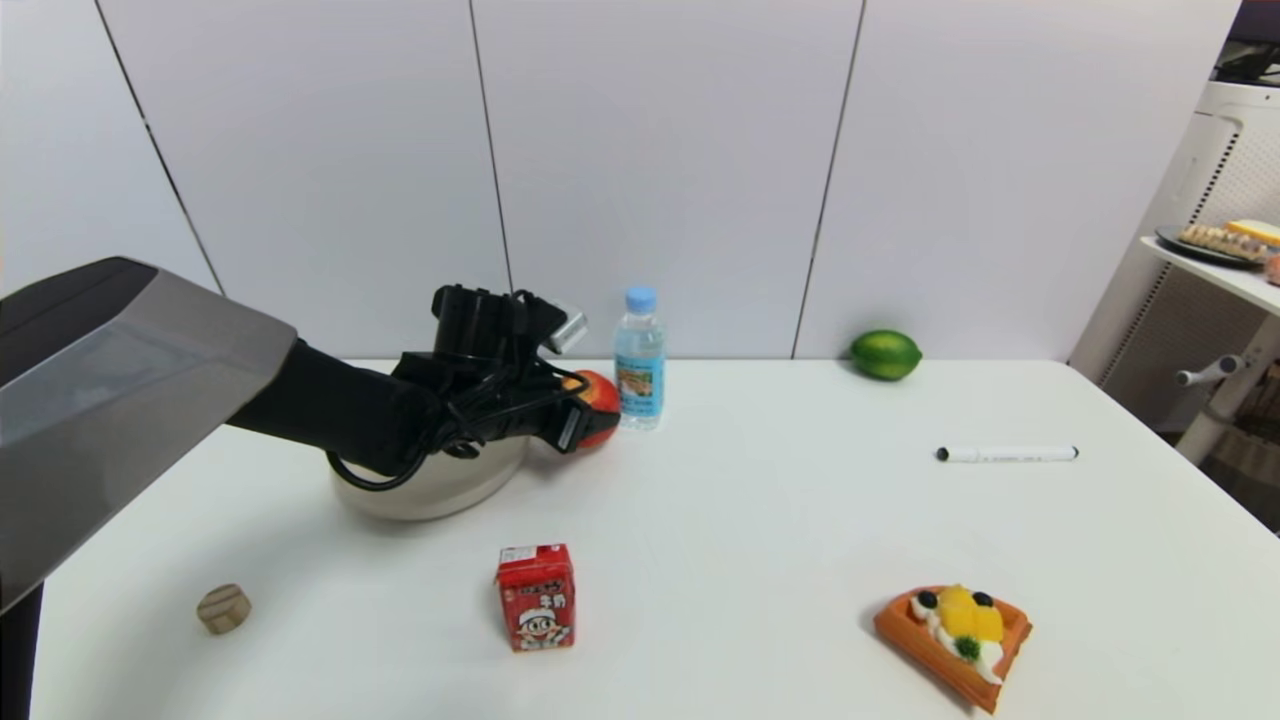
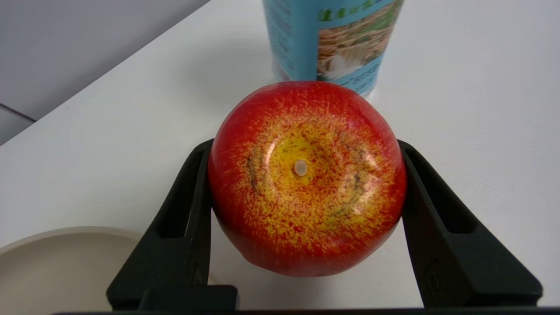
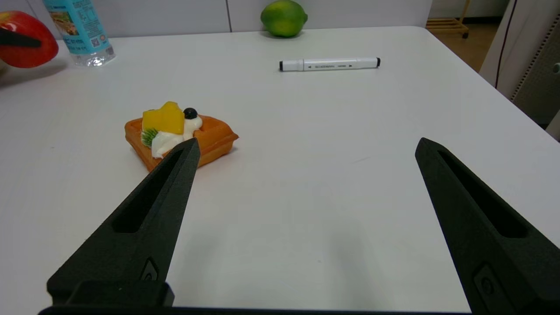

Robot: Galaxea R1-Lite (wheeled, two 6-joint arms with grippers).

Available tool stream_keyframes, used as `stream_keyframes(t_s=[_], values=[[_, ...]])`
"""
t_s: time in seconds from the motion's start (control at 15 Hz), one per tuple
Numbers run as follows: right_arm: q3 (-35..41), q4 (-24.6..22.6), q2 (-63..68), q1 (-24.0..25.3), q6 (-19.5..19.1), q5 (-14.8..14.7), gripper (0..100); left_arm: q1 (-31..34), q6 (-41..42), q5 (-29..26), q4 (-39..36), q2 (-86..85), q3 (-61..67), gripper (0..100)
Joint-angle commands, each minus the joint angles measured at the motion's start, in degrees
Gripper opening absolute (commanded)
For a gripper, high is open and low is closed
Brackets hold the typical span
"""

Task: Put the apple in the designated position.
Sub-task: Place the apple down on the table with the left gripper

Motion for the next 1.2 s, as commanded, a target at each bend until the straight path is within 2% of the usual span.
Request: stream_keyframes(t_s=[0.07,0.2,0.27,0.67,0.8,1.0,1.2], values=[[0.0,0.0,0.1,0.0,0.0,0.0,100,0.2,-0.1,-0.1,0.2,-0.1,0.7,0],[0.0,0.0,0.1,0.0,0.0,0.0,100,0.2,0.0,-0.1,0.3,-0.1,0.8,0],[0.0,0.0,0.1,0.0,0.0,0.0,100,0.2,0.0,-0.1,0.3,-0.2,1.3,100],[0.0,0.0,0.1,0.0,0.0,0.0,100,-0.1,0.1,-0.2,0.8,-2.1,1.5,100],[0.0,0.0,0.1,0.0,0.0,0.0,100,-0.3,0.1,-0.2,3.9,-6.4,2.3,100],[0.0,0.0,0.1,0.0,0.0,0.0,100,-0.3,0.6,-0.2,10.5,-21.9,9.6,100],[0.0,0.0,0.1,0.0,0.0,0.0,100,3.2,0.4,0.1,16.0,-48.8,29.0,100]])
